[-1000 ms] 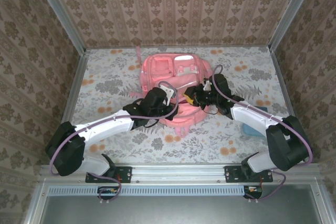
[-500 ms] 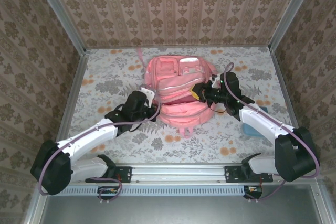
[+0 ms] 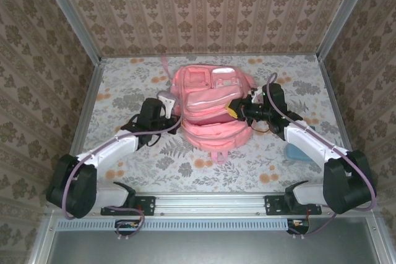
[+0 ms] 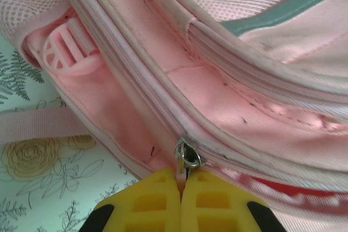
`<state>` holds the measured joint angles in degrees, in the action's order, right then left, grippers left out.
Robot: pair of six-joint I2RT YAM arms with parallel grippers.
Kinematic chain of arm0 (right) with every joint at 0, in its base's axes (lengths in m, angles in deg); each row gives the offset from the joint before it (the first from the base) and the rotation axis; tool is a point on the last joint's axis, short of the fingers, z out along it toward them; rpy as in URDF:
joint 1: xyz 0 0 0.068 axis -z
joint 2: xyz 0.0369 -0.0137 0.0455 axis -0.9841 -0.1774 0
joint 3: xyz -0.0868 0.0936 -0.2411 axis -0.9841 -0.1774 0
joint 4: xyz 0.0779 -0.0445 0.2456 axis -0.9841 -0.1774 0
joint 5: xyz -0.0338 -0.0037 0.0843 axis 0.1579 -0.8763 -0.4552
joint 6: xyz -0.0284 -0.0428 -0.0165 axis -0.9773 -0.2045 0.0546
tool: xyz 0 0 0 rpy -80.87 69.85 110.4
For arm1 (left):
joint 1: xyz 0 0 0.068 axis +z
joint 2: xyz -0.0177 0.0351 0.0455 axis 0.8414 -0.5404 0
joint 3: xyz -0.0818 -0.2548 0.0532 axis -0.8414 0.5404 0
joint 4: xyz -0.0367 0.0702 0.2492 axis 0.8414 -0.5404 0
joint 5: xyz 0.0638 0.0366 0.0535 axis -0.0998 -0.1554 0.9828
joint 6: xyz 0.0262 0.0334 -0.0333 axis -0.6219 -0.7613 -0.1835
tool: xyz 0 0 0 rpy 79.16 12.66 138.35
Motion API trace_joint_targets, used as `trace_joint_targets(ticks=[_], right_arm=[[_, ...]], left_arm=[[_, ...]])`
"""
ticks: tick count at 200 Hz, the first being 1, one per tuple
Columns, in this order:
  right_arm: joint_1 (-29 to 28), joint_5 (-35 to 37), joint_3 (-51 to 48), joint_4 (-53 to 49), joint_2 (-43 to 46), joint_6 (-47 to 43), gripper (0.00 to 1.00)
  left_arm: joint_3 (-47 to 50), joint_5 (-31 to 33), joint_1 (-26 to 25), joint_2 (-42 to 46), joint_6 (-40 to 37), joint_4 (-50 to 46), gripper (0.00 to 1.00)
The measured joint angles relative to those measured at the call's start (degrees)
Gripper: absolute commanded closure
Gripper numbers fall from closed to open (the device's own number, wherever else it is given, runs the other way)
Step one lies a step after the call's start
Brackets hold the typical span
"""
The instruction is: Pack the student bag
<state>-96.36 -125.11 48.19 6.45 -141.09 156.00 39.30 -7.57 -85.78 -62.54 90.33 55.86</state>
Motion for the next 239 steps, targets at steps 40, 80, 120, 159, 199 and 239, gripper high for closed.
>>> trace_joint_targets(ticks=[40,80,120,159,199,239], right_arm=[[0.37,-0.9,1.97,-0.63,-2.36,-1.64,0.89],[0.55,-1.99,5.46,-1.46,-6.69,-4.33,0.88],[-1.03,-3.5,10.38,-2.32,-13.03,-7.67,0.88],[-4.94,-3.54,16.72,-4.72,-19.85,-11.63,0.75],[-6.51,0.5,23.32,-18.8,-23.21,-23.02,0.36],[-4.96,12.9,21.73,-32.44,-17.81,-32.09,0.18]], left_arm=[[-4.79,-3.21,3.5,-6.12,-2.99,-0.31,1.0],[-6.32,-1.27,4.39,-8.2,-3.26,-0.07,1.0],[-5.62,1.44,6.67,-7.58,-1.75,0.24,1.0],[-2.8,4.26,10.34,-4.63,0.13,-0.5,1.0],[-2.29,9.05,15.37,-4.11,3.96,-2.69,0.62],[-4.04,10.43,15.78,-3.93,6.01,-8.59,0.28]])
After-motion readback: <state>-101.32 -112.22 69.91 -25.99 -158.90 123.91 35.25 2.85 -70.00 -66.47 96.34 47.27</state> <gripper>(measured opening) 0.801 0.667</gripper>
